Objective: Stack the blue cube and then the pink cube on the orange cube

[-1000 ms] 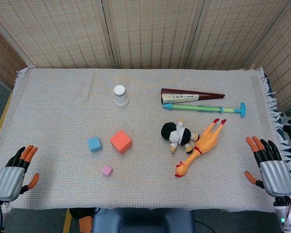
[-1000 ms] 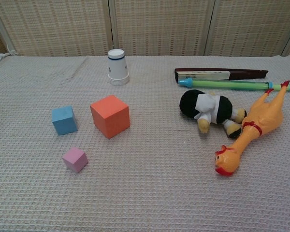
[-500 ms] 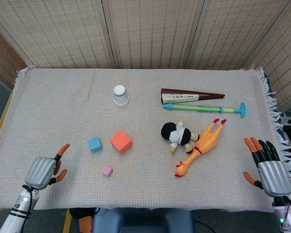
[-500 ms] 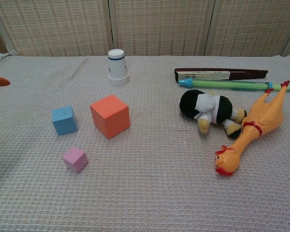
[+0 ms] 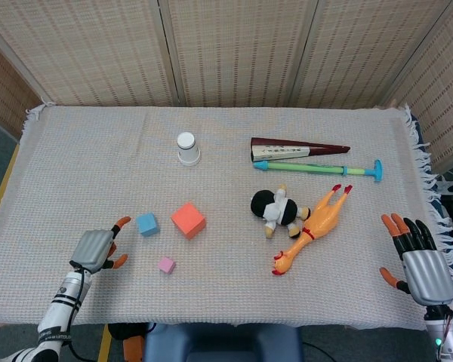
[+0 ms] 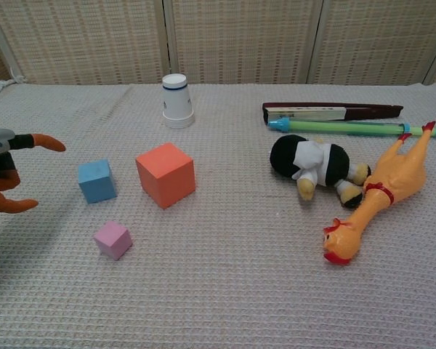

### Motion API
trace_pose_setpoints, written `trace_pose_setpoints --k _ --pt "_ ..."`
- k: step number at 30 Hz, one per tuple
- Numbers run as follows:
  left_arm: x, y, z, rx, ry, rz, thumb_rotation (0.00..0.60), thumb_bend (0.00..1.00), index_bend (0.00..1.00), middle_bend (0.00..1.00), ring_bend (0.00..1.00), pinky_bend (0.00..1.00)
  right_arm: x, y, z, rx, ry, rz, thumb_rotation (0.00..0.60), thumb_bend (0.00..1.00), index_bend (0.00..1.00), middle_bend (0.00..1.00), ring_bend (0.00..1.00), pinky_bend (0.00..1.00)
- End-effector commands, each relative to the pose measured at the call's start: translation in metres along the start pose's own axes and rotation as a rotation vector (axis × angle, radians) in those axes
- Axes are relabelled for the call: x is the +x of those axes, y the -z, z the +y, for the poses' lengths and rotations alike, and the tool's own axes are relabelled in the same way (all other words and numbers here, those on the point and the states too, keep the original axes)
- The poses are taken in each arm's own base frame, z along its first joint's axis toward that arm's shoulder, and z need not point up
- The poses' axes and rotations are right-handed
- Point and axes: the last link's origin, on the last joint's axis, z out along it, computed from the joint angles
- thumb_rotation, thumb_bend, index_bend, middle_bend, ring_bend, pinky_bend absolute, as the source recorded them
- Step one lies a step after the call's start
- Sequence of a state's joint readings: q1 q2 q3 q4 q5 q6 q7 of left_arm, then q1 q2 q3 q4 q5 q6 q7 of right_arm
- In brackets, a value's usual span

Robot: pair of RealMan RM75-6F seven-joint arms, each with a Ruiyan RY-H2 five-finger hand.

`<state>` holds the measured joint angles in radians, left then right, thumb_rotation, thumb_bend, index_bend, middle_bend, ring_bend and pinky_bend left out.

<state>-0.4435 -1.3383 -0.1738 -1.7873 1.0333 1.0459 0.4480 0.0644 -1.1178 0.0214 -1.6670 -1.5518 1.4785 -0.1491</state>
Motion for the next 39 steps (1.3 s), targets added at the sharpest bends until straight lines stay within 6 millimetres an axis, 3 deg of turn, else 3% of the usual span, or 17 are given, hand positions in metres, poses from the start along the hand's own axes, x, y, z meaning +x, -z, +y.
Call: trace_pose_setpoints --k 1,10,17,25,39 --pt "-0.001 -0.015 0.021 -0.019 0.000 -0.025 0.600 0.28 0.03 1.00 1.00 1.00 -0.001 0.000 0.000 -0.003 0.006 -0.009 0.600 0.12 0.00 0.00 0.00 0.00" --pt "-0.006 -0.042 0.034 0.046 0.007 -0.073 0.600 0.28 0.06 1.00 1.00 1.00 0.001 -0.002 0.002 -0.021 0.021 0.018 0.600 0.11 0.00 0.00 0.00 0.00" --pt "-0.009 -0.049 0.041 0.057 -0.003 -0.093 0.600 0.28 0.08 1.00 1.00 1.00 0.000 -0.003 0.003 -0.044 0.050 0.035 0.600 0.12 0.00 0.00 0.00 0.00" --pt "-0.012 -0.070 0.045 0.131 -0.075 -0.033 0.600 0.28 0.14 1.00 1.00 1.00 0.000 -0.001 0.002 -0.034 0.041 0.007 0.600 0.12 0.00 0.00 0.00 0.00" --pt "-0.014 -0.078 0.044 0.166 -0.080 -0.006 0.600 0.28 0.23 1.00 1.00 1.00 0.002 0.000 0.003 -0.033 0.033 0.006 0.600 0.11 0.00 0.00 0.00 0.00"
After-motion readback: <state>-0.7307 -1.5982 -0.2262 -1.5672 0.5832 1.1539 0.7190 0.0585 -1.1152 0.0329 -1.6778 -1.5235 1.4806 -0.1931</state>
